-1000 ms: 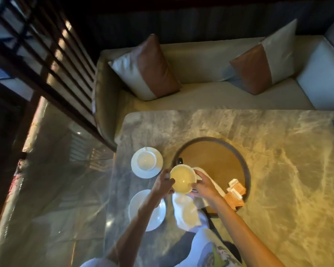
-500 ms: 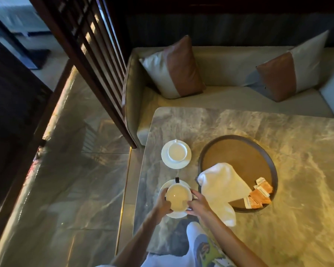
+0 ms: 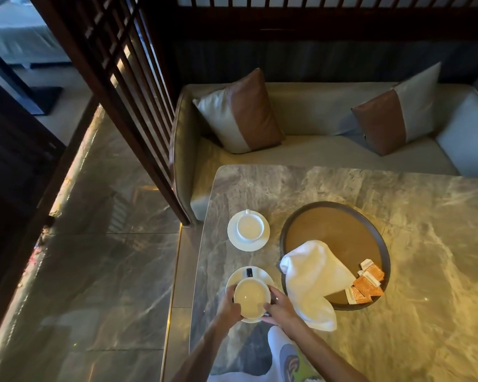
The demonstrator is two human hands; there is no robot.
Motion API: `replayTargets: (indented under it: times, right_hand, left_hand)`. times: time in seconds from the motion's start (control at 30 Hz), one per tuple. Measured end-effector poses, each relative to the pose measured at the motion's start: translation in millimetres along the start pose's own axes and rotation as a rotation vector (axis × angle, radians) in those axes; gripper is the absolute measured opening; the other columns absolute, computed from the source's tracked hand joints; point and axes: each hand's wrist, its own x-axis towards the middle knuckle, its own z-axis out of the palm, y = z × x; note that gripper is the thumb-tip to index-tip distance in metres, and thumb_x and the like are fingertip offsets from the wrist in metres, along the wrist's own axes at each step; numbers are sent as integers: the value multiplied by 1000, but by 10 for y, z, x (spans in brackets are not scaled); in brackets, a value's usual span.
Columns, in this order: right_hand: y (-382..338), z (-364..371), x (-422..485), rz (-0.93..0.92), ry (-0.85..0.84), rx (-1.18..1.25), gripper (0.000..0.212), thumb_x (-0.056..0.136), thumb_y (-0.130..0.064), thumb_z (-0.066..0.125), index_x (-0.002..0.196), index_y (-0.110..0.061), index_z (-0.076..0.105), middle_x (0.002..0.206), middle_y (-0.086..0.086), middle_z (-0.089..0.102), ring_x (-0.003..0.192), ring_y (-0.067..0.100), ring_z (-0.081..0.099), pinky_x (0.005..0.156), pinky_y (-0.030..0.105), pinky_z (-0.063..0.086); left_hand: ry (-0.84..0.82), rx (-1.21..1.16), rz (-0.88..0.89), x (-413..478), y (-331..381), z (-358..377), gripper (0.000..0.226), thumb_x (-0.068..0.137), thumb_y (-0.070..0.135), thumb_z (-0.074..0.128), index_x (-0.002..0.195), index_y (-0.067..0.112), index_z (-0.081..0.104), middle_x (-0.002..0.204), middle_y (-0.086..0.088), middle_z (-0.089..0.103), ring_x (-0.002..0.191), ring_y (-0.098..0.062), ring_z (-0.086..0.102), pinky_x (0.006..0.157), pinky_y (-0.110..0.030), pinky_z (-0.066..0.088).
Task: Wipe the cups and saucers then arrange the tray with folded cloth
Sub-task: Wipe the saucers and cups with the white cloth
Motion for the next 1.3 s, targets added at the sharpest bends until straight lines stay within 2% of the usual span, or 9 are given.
replayTargets:
  times: [0.23,0.33,0.5,0.6,0.73,0.93,1.07,1.17,1.3]
  right_hand:
    - [-28,-47,48,-12,23,-27,54,88,17,50,134,-12,51,137,13,49,128,37,44,100,56,49]
    - [-81,-67,43,27,-2,-10,53,91,14,48,135,-14,51,133,13,49,119,32,46,100,50,50]
    - [-69,-108,28,101,-27,39,38,101,-5,45,136,-18,50,126,10,54,118,32,52,81,36,51]
    - [-13,-110,57,66,-25,27,37,101,-6,45,137,-12,51,121,9,56,109,27,53,69,28,50]
    - [33,-111,104,33,-22,7,37,101,-4,46,137,-8,51,129,14,57,111,26,54,86,34,47]
    - [46,-120,112,35,-32,-24,37,101,-7,45,138,-11,51,122,9,58,112,25,55,79,29,48]
    - [27,-116,106,58,-15,-27,37,102,-10,45,139,-13,51,123,7,57,113,25,53,87,34,45]
    - [4,-115,101,83,0,-16,37,102,-11,44,138,-14,50,122,6,55,113,25,51,94,38,45]
    - [-7,-110,90,83,6,-23,38,102,-10,43,139,-13,50,122,7,55,114,26,51,94,37,44]
  left_hand:
    - [12,14,-6,31,84,41,58,88,-14,38,140,12,39,138,-15,42,125,-32,43,97,-53,52]
    - [13,-18,-25,23,98,40,56,91,-12,35,142,12,38,139,-17,41,127,-36,43,97,-54,52]
    - [-5,-46,-12,-1,75,24,54,96,-11,35,144,12,35,140,-20,40,127,-40,43,99,-57,47]
    - [-16,-55,-26,6,70,8,55,95,-11,36,144,13,34,140,-21,39,127,-41,43,98,-57,47]
    - [-48,-51,-21,12,40,-8,50,98,-5,39,144,14,33,142,-17,37,128,-39,42,100,-55,49]
    - [-34,-50,-53,32,56,-9,50,97,-6,41,143,15,37,139,-19,41,123,-41,46,98,-56,49]
    - [-51,-53,-27,27,61,-13,48,100,-5,39,144,14,34,141,-20,40,126,-40,45,101,-56,49]
    - [-47,-52,-32,21,60,-21,48,100,-3,40,145,14,34,141,-19,40,126,-42,45,98,-47,50]
    - [-39,-43,-42,22,63,-27,48,100,-2,42,144,15,34,141,-18,39,126,-39,45,96,-47,50]
